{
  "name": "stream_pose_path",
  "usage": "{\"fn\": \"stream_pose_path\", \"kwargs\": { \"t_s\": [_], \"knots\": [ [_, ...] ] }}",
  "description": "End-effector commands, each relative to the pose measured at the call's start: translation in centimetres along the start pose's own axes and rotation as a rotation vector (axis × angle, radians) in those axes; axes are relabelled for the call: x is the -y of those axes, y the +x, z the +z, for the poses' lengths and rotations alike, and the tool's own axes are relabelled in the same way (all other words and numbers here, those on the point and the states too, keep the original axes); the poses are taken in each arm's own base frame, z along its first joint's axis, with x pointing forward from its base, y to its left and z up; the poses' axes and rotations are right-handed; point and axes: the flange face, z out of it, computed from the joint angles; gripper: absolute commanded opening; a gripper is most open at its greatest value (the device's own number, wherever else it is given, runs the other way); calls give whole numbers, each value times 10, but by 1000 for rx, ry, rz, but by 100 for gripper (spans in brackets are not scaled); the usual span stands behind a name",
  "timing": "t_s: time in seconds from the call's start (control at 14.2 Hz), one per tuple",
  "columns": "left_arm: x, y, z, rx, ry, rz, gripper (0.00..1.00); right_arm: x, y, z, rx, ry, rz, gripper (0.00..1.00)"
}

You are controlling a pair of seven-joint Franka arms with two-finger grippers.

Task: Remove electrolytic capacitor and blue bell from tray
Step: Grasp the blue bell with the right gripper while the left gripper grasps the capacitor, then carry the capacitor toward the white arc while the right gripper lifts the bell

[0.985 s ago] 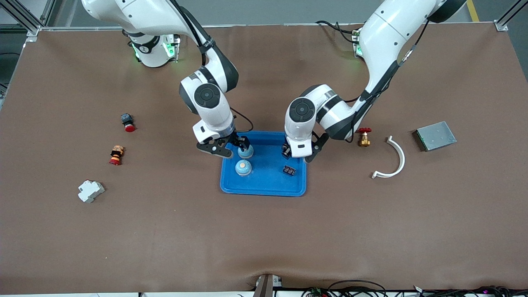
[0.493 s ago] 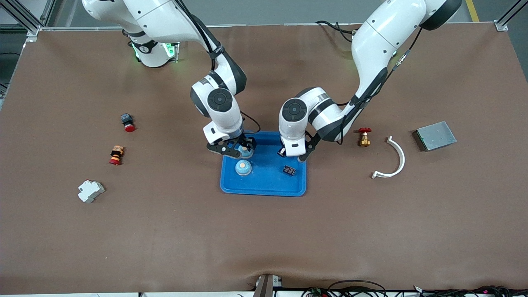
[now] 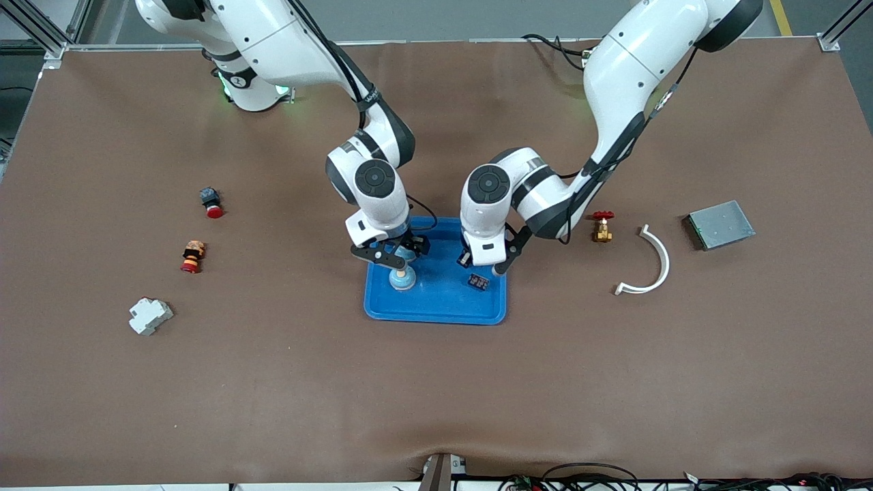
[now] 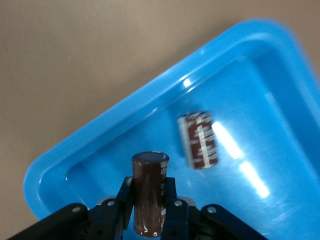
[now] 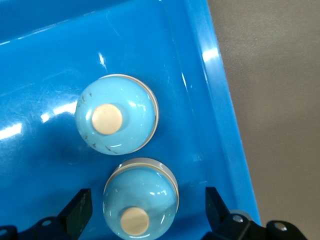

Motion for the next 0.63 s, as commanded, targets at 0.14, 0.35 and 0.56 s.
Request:
{"fn": "stream_pose_path", "kwargs": {
  "t_s": [0.14, 0.35, 0.56],
  "knots": [
    [11, 84, -73, -97, 83, 127, 0, 11, 1, 2, -11, 1, 18, 98],
    [33, 153, -86, -111, 174, 165, 0, 13, 2, 1, -15, 8, 17, 49],
    [67, 214, -81, -87, 242, 237, 0, 15, -3, 2, -12, 8, 12, 27]
  ]
}}
